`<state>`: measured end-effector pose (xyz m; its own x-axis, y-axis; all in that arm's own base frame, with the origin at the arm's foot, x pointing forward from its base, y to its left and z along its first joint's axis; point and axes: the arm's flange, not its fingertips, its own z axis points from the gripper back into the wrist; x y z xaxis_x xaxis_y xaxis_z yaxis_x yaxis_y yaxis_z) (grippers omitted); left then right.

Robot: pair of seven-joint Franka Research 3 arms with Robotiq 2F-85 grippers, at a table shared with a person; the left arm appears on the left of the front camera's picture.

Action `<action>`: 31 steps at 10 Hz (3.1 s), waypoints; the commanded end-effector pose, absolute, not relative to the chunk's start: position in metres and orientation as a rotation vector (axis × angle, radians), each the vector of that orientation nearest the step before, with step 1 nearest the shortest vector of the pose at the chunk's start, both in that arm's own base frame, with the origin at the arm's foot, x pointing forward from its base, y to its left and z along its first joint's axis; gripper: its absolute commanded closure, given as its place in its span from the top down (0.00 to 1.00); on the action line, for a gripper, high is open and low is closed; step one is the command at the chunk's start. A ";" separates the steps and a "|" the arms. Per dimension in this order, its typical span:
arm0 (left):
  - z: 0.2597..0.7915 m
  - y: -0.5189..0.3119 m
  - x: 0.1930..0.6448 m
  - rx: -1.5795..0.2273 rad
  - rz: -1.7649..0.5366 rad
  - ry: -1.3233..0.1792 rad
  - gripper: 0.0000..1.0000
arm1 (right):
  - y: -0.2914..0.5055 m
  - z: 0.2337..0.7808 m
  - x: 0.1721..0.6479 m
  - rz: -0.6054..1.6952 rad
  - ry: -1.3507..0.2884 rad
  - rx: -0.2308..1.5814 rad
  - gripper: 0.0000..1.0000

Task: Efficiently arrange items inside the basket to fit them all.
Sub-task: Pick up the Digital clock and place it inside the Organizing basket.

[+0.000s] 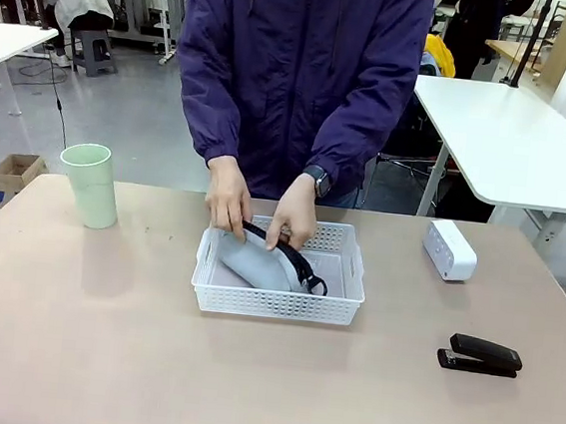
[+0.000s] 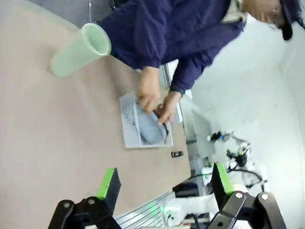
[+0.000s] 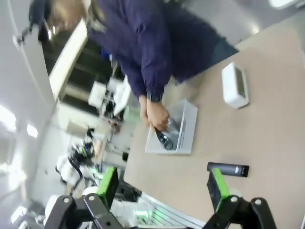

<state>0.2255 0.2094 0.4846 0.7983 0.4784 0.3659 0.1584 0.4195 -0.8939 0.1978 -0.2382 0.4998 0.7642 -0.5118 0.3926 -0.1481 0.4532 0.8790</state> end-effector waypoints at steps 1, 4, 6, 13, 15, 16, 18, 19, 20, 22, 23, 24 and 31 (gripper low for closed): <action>0.438 0.187 0.215 -1.220 0.285 -0.674 1.00 | -0.253 0.477 0.204 -0.292 -0.695 1.183 1.00; 0.434 0.169 0.228 -1.241 0.355 -0.659 1.00 | -0.268 0.438 0.212 -0.374 -0.665 1.262 1.00; 0.446 0.233 0.225 -1.247 0.357 -0.657 1.00 | -0.262 0.457 0.198 -0.362 -0.680 1.201 1.00; 0.446 0.233 0.225 -1.247 0.357 -0.657 1.00 | -0.262 0.457 0.198 -0.362 -0.680 1.201 1.00; 0.446 0.233 0.225 -1.247 0.357 -0.657 1.00 | -0.251 0.467 0.201 -0.390 -0.633 1.129 1.00; 0.446 0.233 0.225 -1.247 0.357 -0.657 1.00 | -0.230 0.484 0.215 -0.359 -0.600 1.022 1.00; 0.446 0.233 0.225 -1.247 0.357 -0.657 1.00 | -0.171 0.512 0.253 -0.301 -0.561 0.638 1.00; 0.446 0.233 0.225 -1.247 0.357 -0.657 1.00 | -0.141 0.521 0.275 -0.236 -0.525 0.499 1.00; 0.446 0.233 0.225 -1.247 0.357 -0.657 1.00 | -0.112 0.523 0.301 -0.173 -0.465 0.413 1.00; 0.446 0.233 0.225 -1.247 0.357 -0.657 1.00 | -0.066 0.516 0.339 -0.045 -0.401 0.349 1.00; 0.446 0.233 0.225 -1.247 0.357 -0.657 1.00 | -0.044 0.507 0.357 -0.024 -0.363 0.278 1.00; 0.446 0.233 0.225 -1.247 0.357 -0.657 1.00 | -0.023 0.496 0.377 0.000 -0.333 0.219 1.00; 0.446 0.233 0.225 -1.247 0.357 -0.657 1.00 | 0.030 0.411 0.462 0.158 -0.552 0.202 1.00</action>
